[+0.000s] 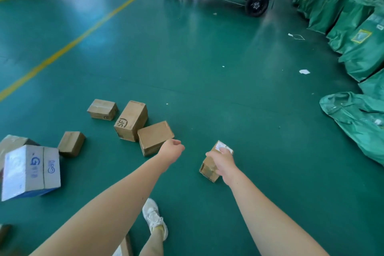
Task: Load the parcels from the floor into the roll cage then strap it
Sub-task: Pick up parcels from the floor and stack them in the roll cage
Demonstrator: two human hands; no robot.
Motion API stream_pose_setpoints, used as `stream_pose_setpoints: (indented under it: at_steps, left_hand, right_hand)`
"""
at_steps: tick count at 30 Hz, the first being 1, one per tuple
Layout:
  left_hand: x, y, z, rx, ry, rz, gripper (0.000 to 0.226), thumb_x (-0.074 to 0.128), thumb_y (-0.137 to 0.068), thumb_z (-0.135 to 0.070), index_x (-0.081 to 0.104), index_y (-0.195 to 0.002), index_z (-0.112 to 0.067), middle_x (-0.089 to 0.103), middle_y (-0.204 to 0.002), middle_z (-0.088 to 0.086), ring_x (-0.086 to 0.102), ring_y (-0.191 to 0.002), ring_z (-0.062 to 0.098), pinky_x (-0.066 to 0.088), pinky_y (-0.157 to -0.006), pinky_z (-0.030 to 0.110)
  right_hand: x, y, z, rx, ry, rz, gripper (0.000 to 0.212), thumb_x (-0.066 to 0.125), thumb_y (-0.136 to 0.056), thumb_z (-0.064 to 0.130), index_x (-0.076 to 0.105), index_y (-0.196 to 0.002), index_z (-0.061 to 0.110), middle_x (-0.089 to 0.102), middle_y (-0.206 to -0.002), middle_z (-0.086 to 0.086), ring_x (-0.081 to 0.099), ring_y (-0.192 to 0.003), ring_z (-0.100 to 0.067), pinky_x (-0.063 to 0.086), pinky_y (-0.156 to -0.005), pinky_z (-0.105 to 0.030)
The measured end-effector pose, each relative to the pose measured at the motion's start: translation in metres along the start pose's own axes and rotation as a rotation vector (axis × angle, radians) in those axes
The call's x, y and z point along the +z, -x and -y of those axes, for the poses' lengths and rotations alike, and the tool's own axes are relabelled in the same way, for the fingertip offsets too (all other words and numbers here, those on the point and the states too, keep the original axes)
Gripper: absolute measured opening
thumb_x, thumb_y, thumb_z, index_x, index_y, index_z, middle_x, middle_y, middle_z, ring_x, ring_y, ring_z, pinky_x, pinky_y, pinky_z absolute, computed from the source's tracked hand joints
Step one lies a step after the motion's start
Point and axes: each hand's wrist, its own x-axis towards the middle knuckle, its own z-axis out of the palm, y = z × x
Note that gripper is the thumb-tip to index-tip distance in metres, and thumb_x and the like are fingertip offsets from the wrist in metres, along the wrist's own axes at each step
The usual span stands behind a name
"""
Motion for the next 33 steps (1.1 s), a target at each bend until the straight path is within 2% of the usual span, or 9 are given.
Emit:
stream_pose_setpoints:
  at_steps: [4,8,11,13,19,23,27,29,33]
  left_hand:
    - [-0.049,-0.074,-0.035,-0.023,0.004,-0.022,0.043,0.052,-0.097,-0.018,0.050,-0.139,-0.010,0.051,-0.079,-0.001,0.047,-0.067,0.011,0.041,-0.065,0.026]
    - [-0.112,-0.131,-0.067,-0.028,0.011,-0.071,0.035,0.049,-0.099,-0.018,0.055,-0.132,-0.008,0.056,-0.084,0.001,0.051,-0.072,0.014,0.043,-0.071,0.027]
    - [-0.157,-0.163,-0.078,-0.085,0.027,-0.110,0.043,0.053,-0.097,-0.023,0.050,-0.139,-0.010,0.060,-0.122,0.011,0.057,-0.113,0.026,0.047,-0.100,0.037]
    - [-0.184,-0.184,-0.085,-0.117,0.057,-0.140,0.044,0.054,-0.097,-0.022,0.049,-0.140,-0.012,0.056,-0.133,0.012,0.053,-0.124,0.030,0.043,-0.107,0.041]
    - [-0.254,-0.250,-0.094,-0.201,0.222,-0.272,0.041,0.053,-0.095,-0.019,0.052,-0.135,-0.013,0.056,-0.128,0.007,0.054,-0.112,0.024,0.047,-0.090,0.030]
    - [-0.290,-0.291,-0.090,-0.304,0.323,-0.386,0.043,0.050,-0.094,-0.024,0.050,-0.136,-0.012,0.056,-0.130,0.007,0.055,-0.114,0.028,0.048,-0.094,0.035]
    - [-0.313,-0.320,-0.086,-0.404,0.454,-0.497,0.034,0.051,-0.096,-0.020,0.051,-0.129,-0.010,0.055,-0.121,0.009,0.058,-0.101,0.026,0.047,-0.086,0.032]
    - [-0.318,-0.334,-0.079,-0.441,0.511,-0.527,0.018,0.049,-0.097,-0.017,0.054,-0.114,-0.016,0.052,-0.114,0.004,0.053,-0.079,0.013,0.042,-0.068,0.026]
    - [-0.330,-0.357,-0.063,-0.508,0.603,-0.553,0.048,0.049,-0.099,-0.021,0.038,-0.143,-0.010,0.052,-0.099,-0.003,0.047,-0.072,0.010,0.040,-0.064,0.025]
  right_hand:
    - [0.049,-0.055,0.074,-0.004,0.016,0.026,0.076,0.063,-0.092,0.024,0.022,-0.156,0.019,0.028,-0.159,-0.006,0.034,-0.141,-0.029,0.034,-0.115,-0.047]
    - [0.104,-0.101,0.142,-0.068,0.031,0.070,0.074,0.063,-0.093,0.021,0.024,-0.156,0.018,0.026,-0.160,-0.004,0.034,-0.142,-0.027,0.034,-0.115,-0.048]
    - [0.143,-0.127,0.184,-0.086,0.073,0.125,0.074,0.065,-0.092,0.023,0.026,-0.155,0.019,0.028,-0.160,-0.004,0.034,-0.142,-0.026,0.034,-0.116,-0.049]
    - [0.168,-0.144,0.213,-0.103,0.108,0.158,0.075,0.065,-0.092,0.023,0.026,-0.155,0.019,0.029,-0.159,-0.004,0.036,-0.141,-0.026,0.035,-0.115,-0.047]
    - [0.249,-0.210,0.289,-0.145,0.306,0.290,0.075,0.066,-0.091,0.022,0.026,-0.155,0.019,0.029,-0.159,-0.006,0.038,-0.140,-0.027,0.035,-0.114,-0.048]
    - [0.299,-0.258,0.334,-0.150,0.469,0.402,0.076,0.067,-0.091,0.023,0.025,-0.155,0.020,0.032,-0.158,-0.007,0.039,-0.139,-0.026,0.035,-0.114,-0.045]
    - [0.334,-0.297,0.363,-0.151,0.612,0.516,0.078,0.068,-0.092,0.023,0.024,-0.155,0.022,0.035,-0.156,-0.010,0.039,-0.139,-0.026,0.033,-0.112,-0.043]
    - [0.350,-0.315,0.370,-0.138,0.669,0.539,0.078,0.069,-0.091,0.023,0.024,-0.155,0.022,0.035,-0.155,-0.009,0.039,-0.139,-0.026,0.034,-0.112,-0.043]
    - [0.386,-0.342,0.377,-0.096,0.779,0.559,0.078,0.069,-0.091,0.024,0.025,-0.155,0.022,0.035,-0.156,-0.009,0.039,-0.139,-0.027,0.034,-0.112,-0.044]
